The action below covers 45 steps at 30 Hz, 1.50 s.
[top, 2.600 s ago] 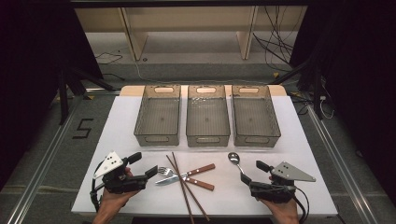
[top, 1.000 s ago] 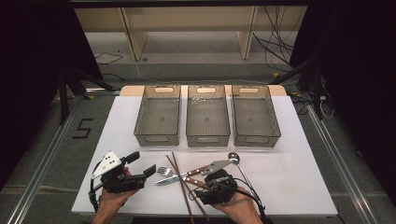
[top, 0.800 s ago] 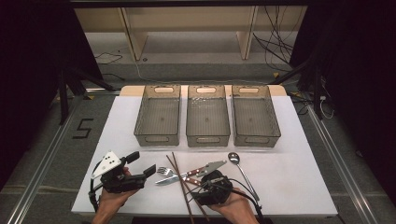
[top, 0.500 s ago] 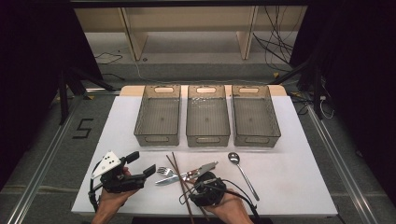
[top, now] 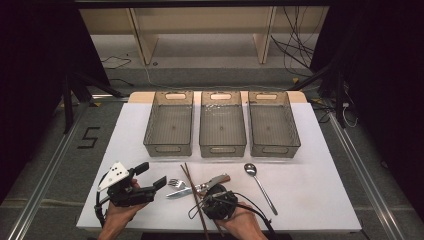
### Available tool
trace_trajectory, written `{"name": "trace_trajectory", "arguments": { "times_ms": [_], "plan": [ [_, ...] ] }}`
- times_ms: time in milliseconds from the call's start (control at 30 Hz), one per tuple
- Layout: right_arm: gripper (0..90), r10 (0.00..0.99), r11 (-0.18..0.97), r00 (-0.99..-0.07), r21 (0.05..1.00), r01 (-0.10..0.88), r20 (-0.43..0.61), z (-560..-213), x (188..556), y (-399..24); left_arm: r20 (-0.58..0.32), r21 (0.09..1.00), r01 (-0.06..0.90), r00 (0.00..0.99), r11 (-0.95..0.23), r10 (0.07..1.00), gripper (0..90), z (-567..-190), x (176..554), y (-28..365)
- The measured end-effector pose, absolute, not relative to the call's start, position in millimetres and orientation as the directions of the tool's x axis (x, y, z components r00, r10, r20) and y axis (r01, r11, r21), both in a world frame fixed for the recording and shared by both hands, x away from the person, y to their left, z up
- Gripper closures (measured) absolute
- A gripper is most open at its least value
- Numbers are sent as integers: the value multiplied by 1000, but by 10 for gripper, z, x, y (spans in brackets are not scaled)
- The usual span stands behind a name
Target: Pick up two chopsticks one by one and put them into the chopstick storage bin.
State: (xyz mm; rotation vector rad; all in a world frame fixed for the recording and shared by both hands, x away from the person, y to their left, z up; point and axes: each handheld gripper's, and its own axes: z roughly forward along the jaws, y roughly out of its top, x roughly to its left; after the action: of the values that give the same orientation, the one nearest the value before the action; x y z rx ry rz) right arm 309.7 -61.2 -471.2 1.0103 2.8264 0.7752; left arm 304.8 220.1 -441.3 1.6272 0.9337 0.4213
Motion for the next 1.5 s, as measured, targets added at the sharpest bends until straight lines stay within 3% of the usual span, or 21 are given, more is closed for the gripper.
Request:
{"name": "trace_trajectory", "arguments": {
  "times_ms": [233,767,1000,1500],
  "plan": [
    [844,641,606,-748,484,632,174,-4727,3124,-623,-209,937,347,619,-25,757,141,-4413,3048,2201],
    [854,657,539,-731,562,628,186,-4531,3216,-736,-218,939,344,606,-5,765,141,-4408,3048,2221],
    [854,663,475,-723,637,607,195,-4241,3433,-714,-214,940,342,602,-6,769,141,-4404,3047,2235],
    [855,677,399,-707,704,587,206,-3847,3976,-405,-215,940,341,598,-2,772,141,-4403,3045,2243]
  ]
}}
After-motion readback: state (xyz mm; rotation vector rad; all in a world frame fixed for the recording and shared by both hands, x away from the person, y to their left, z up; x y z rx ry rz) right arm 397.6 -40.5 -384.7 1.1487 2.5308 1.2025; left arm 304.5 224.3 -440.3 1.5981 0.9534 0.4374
